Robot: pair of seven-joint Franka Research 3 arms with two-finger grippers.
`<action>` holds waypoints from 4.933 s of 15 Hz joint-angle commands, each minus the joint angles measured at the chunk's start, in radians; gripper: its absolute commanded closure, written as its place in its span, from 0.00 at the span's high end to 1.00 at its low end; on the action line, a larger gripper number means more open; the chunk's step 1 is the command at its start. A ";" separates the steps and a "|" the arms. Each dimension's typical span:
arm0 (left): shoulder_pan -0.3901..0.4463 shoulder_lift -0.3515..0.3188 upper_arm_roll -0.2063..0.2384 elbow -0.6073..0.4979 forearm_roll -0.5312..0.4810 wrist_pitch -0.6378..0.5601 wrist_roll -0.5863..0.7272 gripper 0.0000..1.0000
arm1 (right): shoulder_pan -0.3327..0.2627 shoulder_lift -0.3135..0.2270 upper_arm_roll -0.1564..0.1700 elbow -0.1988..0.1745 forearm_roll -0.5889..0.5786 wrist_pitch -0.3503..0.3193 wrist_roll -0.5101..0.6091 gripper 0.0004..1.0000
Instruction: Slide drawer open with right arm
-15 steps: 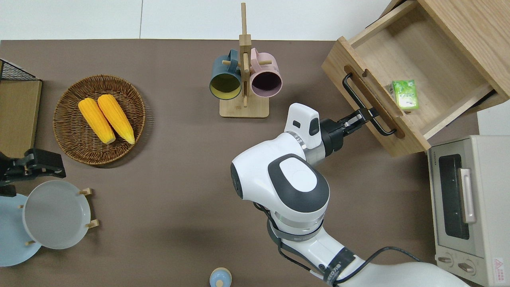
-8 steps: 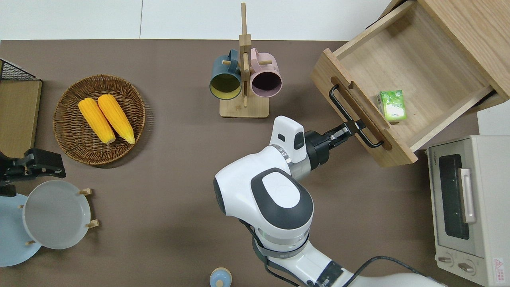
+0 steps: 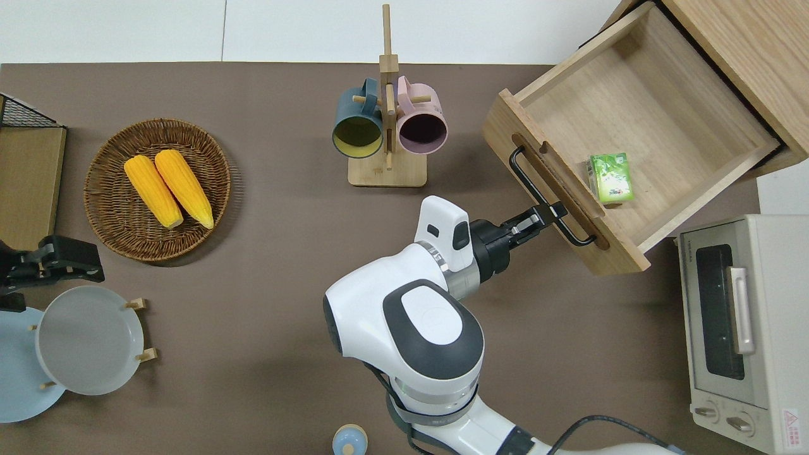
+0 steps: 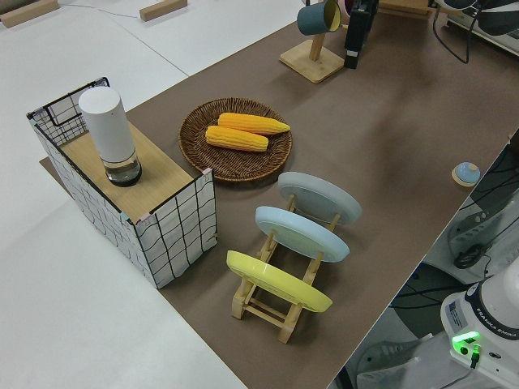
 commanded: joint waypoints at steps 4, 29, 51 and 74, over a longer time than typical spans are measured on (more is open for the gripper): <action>-0.004 -0.009 0.005 0.000 -0.004 -0.002 0.010 0.99 | 0.018 -0.001 0.021 0.032 0.035 -0.049 0.012 0.51; -0.004 -0.009 0.005 0.000 -0.004 -0.002 0.011 0.99 | 0.064 -0.011 0.042 0.062 0.162 -0.090 0.021 0.99; -0.004 -0.009 0.005 0.000 -0.004 -0.002 0.011 0.99 | 0.025 -0.416 -0.652 0.216 1.284 0.109 -0.238 0.99; -0.004 -0.009 0.005 0.000 -0.004 -0.002 0.011 0.99 | 0.030 -0.436 -0.817 0.173 1.336 0.186 -0.368 0.99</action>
